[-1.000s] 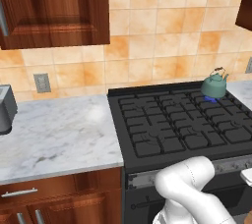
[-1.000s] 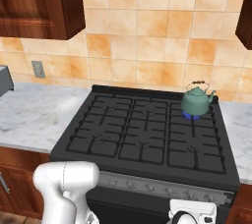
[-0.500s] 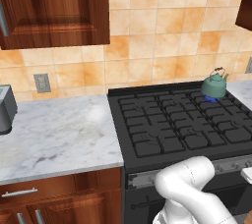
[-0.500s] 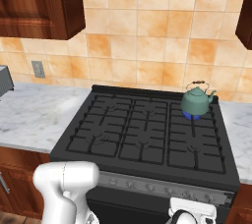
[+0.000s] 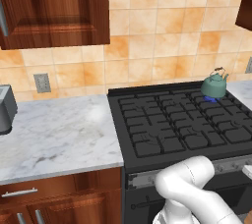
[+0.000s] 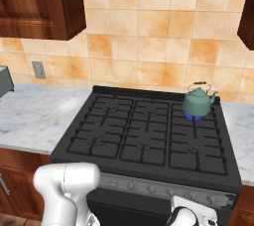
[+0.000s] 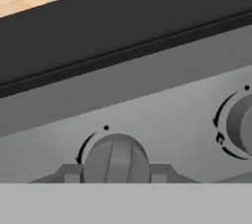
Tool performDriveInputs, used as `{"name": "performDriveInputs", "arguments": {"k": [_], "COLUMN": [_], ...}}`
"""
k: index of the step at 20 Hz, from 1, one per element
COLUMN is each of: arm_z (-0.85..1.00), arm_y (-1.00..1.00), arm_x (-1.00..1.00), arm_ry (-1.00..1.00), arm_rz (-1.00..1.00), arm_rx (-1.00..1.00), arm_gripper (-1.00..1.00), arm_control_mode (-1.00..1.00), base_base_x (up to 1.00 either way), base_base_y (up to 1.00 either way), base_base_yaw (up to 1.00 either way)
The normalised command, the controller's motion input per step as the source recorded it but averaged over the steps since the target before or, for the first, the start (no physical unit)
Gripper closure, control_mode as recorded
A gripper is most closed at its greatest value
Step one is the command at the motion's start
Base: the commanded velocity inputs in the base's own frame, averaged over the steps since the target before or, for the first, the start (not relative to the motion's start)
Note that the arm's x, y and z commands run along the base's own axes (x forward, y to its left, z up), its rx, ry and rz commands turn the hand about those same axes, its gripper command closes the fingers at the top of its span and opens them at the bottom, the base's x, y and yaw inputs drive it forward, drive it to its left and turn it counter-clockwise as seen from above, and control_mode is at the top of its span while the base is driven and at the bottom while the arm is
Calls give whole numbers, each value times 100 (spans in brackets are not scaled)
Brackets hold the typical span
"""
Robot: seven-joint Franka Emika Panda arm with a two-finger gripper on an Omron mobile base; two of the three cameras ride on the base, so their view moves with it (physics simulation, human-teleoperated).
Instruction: The kettle is done boiling. Turn off the stove, then wait for 300 timesteps before moving the kettle to the dining table.
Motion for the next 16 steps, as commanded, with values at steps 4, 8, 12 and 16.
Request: {"name": "performDriveInputs", "arguments": {"k": [4,8,12,16], "arm_z": [0,0,0,0], "arm_y": [0,-5,-11,-19], "arm_x": [0,0,-3,-10], "arm_ry": [6,0,0,0], "arm_rz": [-2,-3,-3,-4], "arm_rx": [20,14,11,9], "arm_gripper": [100,100,100,100], "arm_control_mode": [-100,-100,-100,-100], "base_base_x": [0,0,0,0], "base_base_y": [0,0,0,0], "base_base_yaw": [0,0,0,0]}}
